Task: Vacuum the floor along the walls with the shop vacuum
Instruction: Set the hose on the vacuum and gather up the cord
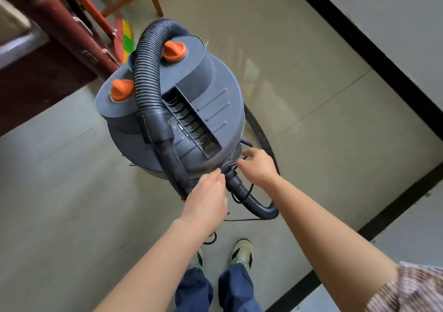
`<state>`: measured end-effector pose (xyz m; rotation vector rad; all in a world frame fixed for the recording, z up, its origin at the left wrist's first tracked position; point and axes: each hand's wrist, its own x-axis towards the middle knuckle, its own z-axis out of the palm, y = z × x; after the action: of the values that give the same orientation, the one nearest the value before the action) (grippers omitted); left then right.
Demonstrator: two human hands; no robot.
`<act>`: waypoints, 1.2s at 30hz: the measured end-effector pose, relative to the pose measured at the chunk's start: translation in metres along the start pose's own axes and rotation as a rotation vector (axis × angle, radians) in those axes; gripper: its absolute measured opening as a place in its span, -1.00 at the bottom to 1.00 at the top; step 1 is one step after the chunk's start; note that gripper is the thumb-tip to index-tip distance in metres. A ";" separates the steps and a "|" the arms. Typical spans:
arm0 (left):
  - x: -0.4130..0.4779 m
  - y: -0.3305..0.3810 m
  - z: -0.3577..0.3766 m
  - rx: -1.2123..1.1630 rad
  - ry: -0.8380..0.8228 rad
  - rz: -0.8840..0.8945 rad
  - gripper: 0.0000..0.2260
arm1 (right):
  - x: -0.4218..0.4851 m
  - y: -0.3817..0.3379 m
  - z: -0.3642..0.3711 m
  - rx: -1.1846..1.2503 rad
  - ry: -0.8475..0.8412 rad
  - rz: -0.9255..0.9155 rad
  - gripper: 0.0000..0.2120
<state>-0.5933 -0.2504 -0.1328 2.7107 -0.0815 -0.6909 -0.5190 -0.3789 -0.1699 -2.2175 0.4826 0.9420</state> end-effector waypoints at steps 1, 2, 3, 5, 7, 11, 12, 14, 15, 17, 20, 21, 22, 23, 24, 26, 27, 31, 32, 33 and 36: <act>-0.003 0.000 -0.005 -0.066 0.079 0.028 -0.68 | -0.004 -0.004 -0.002 0.015 0.042 -0.050 -0.64; -0.006 0.001 -0.013 -0.125 0.181 0.072 -0.69 | -0.008 -0.008 -0.005 0.033 0.110 -0.111 -0.63; -0.009 0.000 -0.022 -0.172 0.299 0.109 -0.70 | -0.012 -0.013 -0.008 0.061 0.187 -0.186 -0.63; -0.011 -0.011 -0.040 -0.210 0.598 0.142 -0.68 | -0.023 -0.024 -0.012 0.122 0.307 -0.375 -0.67; -0.008 -0.029 -0.058 -0.197 0.786 0.086 -0.61 | -0.035 -0.035 -0.012 0.108 0.310 -0.538 -0.65; 0.003 -0.067 -0.084 -0.278 0.666 -0.182 -0.32 | -0.048 -0.055 0.004 -0.208 0.130 -0.555 -0.40; 0.006 -0.076 -0.087 -0.306 0.590 -0.216 -0.29 | -0.049 -0.059 0.009 -0.289 0.141 -0.535 -0.37; 0.012 -0.092 -0.091 -0.344 0.461 -0.216 -0.21 | -0.052 -0.067 0.014 -0.359 0.174 -0.497 -0.38; 0.016 -0.099 -0.094 -0.346 0.418 -0.193 -0.19 | -0.053 -0.070 0.016 -0.358 0.178 -0.477 -0.38; 0.024 -0.109 -0.099 -0.325 0.353 -0.152 -0.17 | -0.053 -0.074 0.017 -0.358 0.167 -0.435 -0.39; 0.033 -0.113 -0.105 -0.320 0.316 -0.146 -0.16 | -0.049 -0.081 0.014 -0.382 0.148 -0.392 -0.40; 0.035 -0.112 -0.107 -0.328 0.321 -0.152 -0.17 | -0.046 -0.085 0.012 -0.373 0.146 -0.384 -0.41; 0.038 -0.112 -0.109 -0.343 0.331 -0.161 -0.20 | -0.043 -0.089 0.009 -0.362 0.148 -0.382 -0.42; 0.042 -0.111 -0.111 -0.360 0.343 -0.170 -0.21 | -0.039 -0.094 0.006 -0.351 0.153 -0.383 -0.44; 0.047 -0.110 -0.114 -0.375 0.355 -0.182 -0.22 | -0.034 -0.098 0.003 -0.344 0.158 -0.388 -0.46; 0.058 -0.108 -0.120 -0.393 0.373 -0.204 -0.20 | -0.022 -0.109 -0.003 -0.337 0.168 -0.404 -0.52; 0.063 -0.108 -0.125 -0.397 0.376 -0.217 -0.18 | -0.016 -0.115 -0.006 -0.335 0.174 -0.405 -0.56; 0.088 -0.106 -0.142 -0.407 0.379 -0.252 -0.14 | 0.015 -0.141 -0.024 -0.381 0.177 -0.353 -0.66; 0.094 -0.105 -0.145 -0.418 0.378 -0.254 -0.14 | 0.022 -0.145 -0.029 -0.408 0.177 -0.355 -0.65; 0.101 -0.103 -0.148 -0.426 0.382 -0.255 -0.14 | 0.030 -0.150 -0.036 -0.434 0.185 -0.367 -0.66; 0.121 -0.091 -0.153 -0.441 0.386 -0.249 -0.13 | 0.055 -0.158 -0.060 -0.501 0.210 -0.402 -0.70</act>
<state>-0.4168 -0.1341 -0.0932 2.3865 0.4541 -0.1998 -0.3642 -0.3134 -0.1103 -2.7376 -0.1349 0.6645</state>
